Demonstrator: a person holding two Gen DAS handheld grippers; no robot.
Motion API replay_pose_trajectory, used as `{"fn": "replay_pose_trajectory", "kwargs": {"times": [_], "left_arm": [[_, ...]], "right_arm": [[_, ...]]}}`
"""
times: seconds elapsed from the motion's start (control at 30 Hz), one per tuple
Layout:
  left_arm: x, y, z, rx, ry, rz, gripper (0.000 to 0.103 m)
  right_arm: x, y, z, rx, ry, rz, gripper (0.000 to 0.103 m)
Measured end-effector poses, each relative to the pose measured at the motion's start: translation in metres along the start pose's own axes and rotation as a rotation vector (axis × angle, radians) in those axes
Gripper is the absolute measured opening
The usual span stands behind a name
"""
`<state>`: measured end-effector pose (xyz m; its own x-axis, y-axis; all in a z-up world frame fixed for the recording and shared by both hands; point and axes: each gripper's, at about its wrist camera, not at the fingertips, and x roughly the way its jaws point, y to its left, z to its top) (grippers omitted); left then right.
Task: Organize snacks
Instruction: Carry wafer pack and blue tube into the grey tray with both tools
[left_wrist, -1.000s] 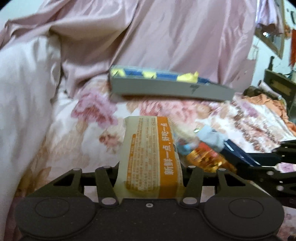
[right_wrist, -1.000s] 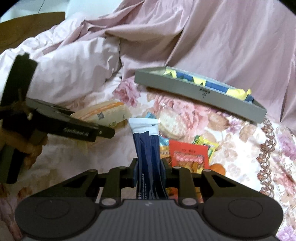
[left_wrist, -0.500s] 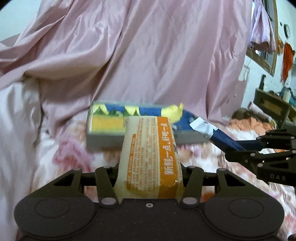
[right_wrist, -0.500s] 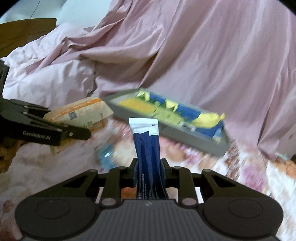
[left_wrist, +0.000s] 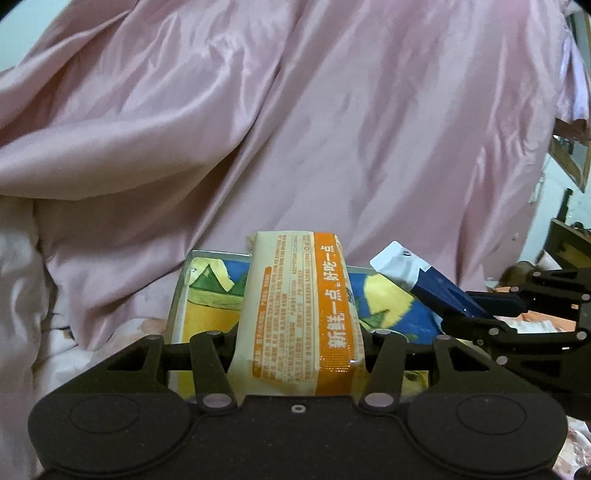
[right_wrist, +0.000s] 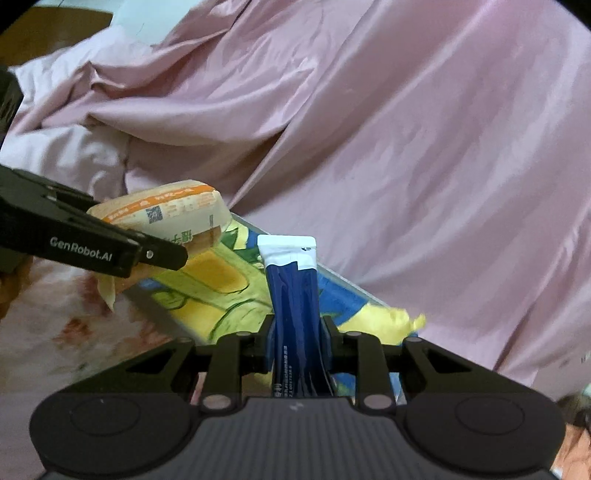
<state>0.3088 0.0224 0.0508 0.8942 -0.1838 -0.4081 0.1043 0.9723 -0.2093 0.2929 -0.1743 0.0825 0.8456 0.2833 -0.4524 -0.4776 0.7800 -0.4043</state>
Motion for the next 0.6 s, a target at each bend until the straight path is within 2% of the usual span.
{"fn": "replay_pose_trajectory", "kwargs": {"times": [0.3, 0.53, 0.6], "left_arm": [[0.045, 0.009, 0.0, 0.001, 0.053, 0.001, 0.053], [0.067, 0.009, -0.007, -0.02, 0.126, 0.01, 0.054], [0.066, 0.01, -0.01, -0.034, 0.122, 0.012, 0.055]], "right_arm": [[0.077, 0.004, -0.003, -0.036, 0.057, 0.035, 0.028], [0.092, 0.006, -0.016, -0.007, 0.09, 0.069, 0.029], [0.091, 0.003, -0.018, 0.023, 0.092, 0.063, 0.031]]}}
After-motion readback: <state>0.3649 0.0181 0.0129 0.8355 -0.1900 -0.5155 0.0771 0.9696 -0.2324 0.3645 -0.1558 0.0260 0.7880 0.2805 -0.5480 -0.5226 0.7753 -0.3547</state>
